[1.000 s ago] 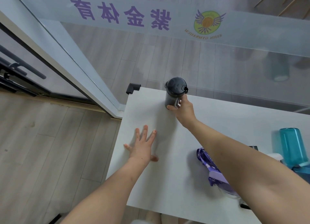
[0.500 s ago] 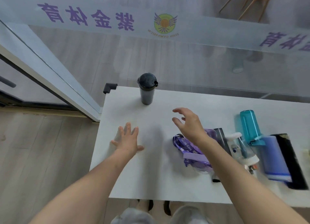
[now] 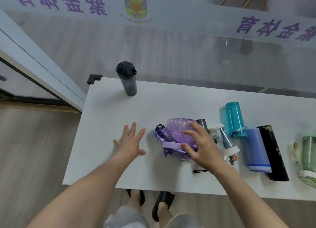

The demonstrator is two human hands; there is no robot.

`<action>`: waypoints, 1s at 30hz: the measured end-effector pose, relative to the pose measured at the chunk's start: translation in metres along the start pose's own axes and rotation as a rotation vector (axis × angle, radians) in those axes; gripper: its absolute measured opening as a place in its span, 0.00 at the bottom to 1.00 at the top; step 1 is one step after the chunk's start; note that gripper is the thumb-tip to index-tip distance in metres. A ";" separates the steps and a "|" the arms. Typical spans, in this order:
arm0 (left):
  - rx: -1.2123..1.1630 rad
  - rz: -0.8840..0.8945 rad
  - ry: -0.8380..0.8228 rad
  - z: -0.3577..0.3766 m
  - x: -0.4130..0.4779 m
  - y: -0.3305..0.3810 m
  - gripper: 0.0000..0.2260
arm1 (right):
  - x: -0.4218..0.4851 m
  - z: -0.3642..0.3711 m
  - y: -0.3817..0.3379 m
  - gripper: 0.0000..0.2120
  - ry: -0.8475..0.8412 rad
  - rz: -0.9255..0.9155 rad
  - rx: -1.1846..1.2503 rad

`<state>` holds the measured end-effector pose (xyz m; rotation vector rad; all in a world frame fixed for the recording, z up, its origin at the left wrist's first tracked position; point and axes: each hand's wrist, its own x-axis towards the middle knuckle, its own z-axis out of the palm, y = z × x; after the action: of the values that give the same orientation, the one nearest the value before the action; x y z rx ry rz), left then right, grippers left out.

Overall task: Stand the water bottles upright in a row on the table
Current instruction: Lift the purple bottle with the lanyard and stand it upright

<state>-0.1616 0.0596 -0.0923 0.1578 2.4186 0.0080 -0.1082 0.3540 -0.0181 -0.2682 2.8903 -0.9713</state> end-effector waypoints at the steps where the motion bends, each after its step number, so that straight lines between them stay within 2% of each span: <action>1: 0.005 -0.005 0.002 0.001 0.000 0.000 0.48 | -0.003 0.002 0.002 0.20 -0.035 -0.006 0.000; 3: -0.003 -0.008 0.002 0.002 0.002 0.000 0.48 | -0.007 0.005 0.005 0.23 -0.076 -0.050 -0.037; 6: -0.026 -0.008 -0.004 0.002 0.002 -0.001 0.48 | -0.006 0.008 0.009 0.18 -0.073 -0.094 -0.094; 10: -0.059 0.005 -0.005 0.001 0.001 0.000 0.48 | 0.004 0.005 0.006 0.21 -0.050 -0.035 -0.160; 14: -0.088 0.005 -0.010 0.000 0.000 -0.002 0.48 | 0.033 -0.007 -0.008 0.15 -0.011 0.052 -0.134; 19: -0.099 0.001 -0.015 -0.002 0.000 0.001 0.48 | 0.071 -0.019 -0.022 0.17 0.020 0.257 -0.011; 23: -0.089 -0.006 -0.025 -0.001 0.002 0.001 0.48 | 0.110 -0.023 -0.017 0.22 -0.002 0.414 0.243; 30: -0.066 0.004 -0.031 0.001 0.007 -0.001 0.48 | 0.160 -0.038 -0.007 0.16 -0.039 0.541 0.444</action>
<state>-0.1662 0.0589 -0.0972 0.1318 2.3838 0.0870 -0.2691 0.3410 0.0132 0.4870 2.4000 -1.4032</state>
